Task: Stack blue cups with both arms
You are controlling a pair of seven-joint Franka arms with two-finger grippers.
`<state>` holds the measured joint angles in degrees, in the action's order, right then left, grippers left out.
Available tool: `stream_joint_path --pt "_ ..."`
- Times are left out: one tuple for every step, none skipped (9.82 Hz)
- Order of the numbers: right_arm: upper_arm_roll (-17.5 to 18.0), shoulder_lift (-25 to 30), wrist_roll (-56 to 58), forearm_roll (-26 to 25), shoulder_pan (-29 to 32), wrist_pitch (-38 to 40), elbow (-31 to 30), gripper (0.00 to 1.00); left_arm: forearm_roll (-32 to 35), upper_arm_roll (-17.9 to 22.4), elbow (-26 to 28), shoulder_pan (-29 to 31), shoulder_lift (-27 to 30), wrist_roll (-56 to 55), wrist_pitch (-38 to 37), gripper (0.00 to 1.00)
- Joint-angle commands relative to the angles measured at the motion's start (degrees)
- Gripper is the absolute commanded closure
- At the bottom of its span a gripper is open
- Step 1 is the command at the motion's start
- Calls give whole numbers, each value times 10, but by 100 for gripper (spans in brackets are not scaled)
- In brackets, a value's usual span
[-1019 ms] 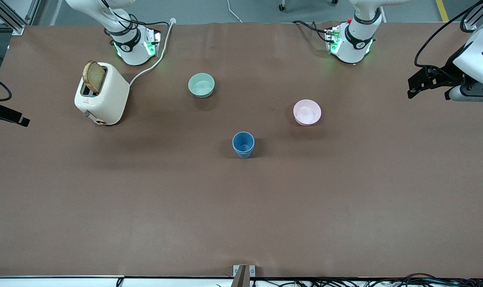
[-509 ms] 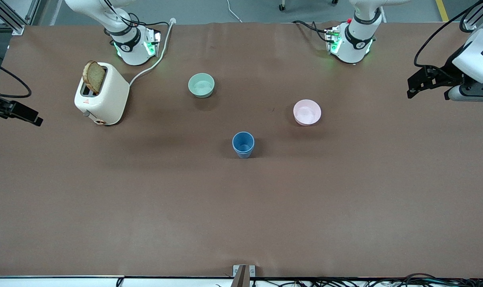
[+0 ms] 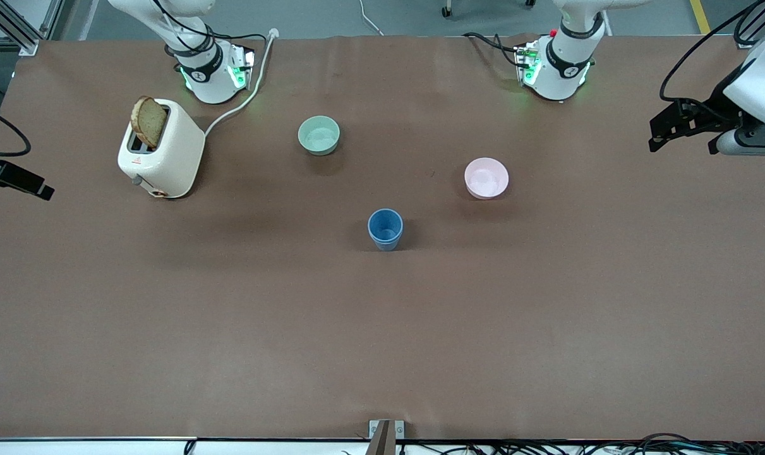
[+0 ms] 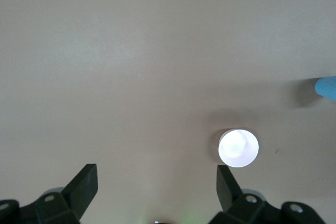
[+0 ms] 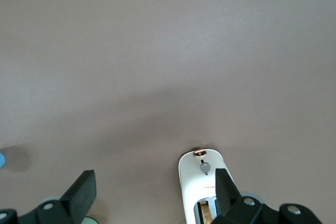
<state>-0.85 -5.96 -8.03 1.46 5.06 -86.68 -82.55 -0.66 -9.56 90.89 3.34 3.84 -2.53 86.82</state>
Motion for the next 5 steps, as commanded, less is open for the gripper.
stream_joint_path --pt "-26 10 22 -10 -22 5 -2 0 11 -1 -6 0 -15 -1 -17 0" --pt "-27 8 24 -9 -20 5 0 0 10 -1 -6 0 -18 0 -17 0" --pt "-27 8 26 -19 -25 8 12 0 10 -3 -6 -3 -19 -1 -17 0" --pt "-26 7 44 -22 -23 19 27 0 10 -5 -6 -3 -19 1 -17 0" --pt "-28 9 49 -25 -24 22 28 0 10 -5 -6 -4 -19 1 -18 0"
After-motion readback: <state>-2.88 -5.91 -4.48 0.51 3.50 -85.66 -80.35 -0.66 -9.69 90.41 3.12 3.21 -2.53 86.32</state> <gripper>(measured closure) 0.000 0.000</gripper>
